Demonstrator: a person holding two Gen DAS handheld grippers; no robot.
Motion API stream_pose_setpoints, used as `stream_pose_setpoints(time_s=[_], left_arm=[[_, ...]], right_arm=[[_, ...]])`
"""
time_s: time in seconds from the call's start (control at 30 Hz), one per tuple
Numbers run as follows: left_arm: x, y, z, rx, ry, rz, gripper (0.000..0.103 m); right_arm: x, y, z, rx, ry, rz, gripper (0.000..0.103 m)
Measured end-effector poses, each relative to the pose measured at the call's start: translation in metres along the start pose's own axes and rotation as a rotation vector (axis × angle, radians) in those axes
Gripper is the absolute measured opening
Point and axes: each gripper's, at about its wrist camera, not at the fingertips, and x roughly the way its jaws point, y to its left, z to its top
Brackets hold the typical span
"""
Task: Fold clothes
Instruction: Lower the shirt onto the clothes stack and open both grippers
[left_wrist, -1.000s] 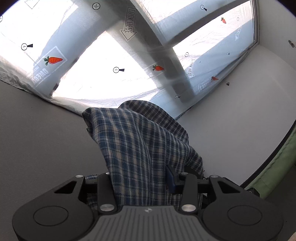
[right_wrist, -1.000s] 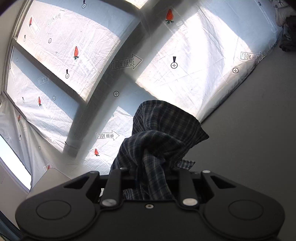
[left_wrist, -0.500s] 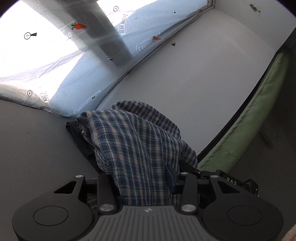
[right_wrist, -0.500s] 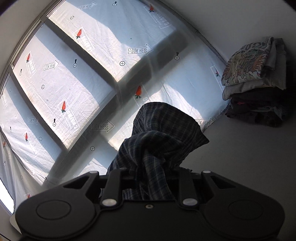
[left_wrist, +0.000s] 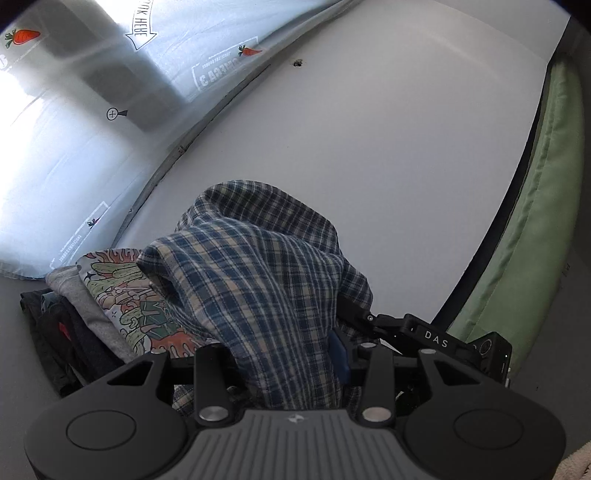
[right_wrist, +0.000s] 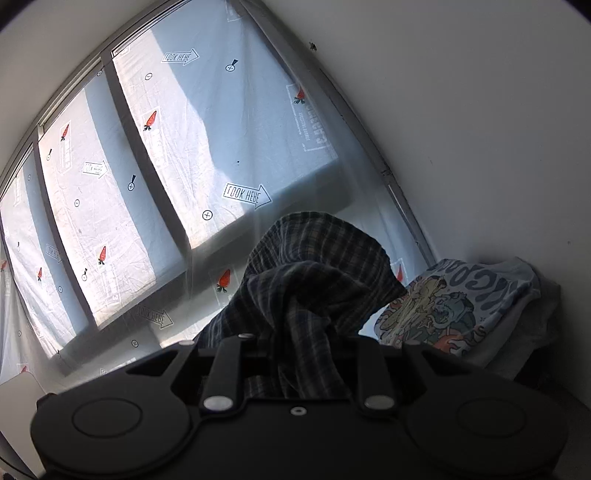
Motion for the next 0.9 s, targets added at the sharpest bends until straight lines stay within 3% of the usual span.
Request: stream_pose_setpoints(time_s=[0.23,0.43,0.5,0.53,0.6,0.7,0.8,0.83,0.9], left_arm=[[0.099,-0.009,0.017,0.130,-0.050,0.043,0.043],[0.157,0.022,0.029,0.166,-0.062,0.091,0.043],[0.175,0.040,0.027,0.184,-0.066,0.177,0.043],[0.184,0.050,0.025,0.208,-0.057,0.250,0.045],[0.202,0.070,0.021,0.255,-0.038,0.395,0.045],[0.208,0.094,0.028,0.218,-0.029,0.529,0.047],[0.200,0.099,0.029,0.206,-0.117,0.573,0.065],[0.201,0.099,0.028,0.227,-0.121,0.583,0.071],[0.205,0.099,0.025,0.263,-0.120,0.613,0.073]], right_arm=[[0.050,-0.056,0.073,-0.183,-0.010,-0.036,0.024],[0.109,-0.090,0.104,-0.285,-0.015,-0.053,0.026],[0.135,-0.102,0.105,-0.302,-0.006,-0.069,0.034],[0.148,-0.107,0.102,-0.316,-0.018,-0.083,0.049],[0.174,-0.118,0.095,-0.346,-0.048,-0.113,0.060],[0.197,-0.121,0.083,-0.393,-0.079,-0.184,0.059],[0.199,-0.105,0.063,-0.572,-0.134,-0.193,0.053],[0.200,-0.099,0.056,-0.646,-0.122,-0.178,0.047],[0.214,-0.094,0.044,-0.744,-0.042,-0.170,0.037]])
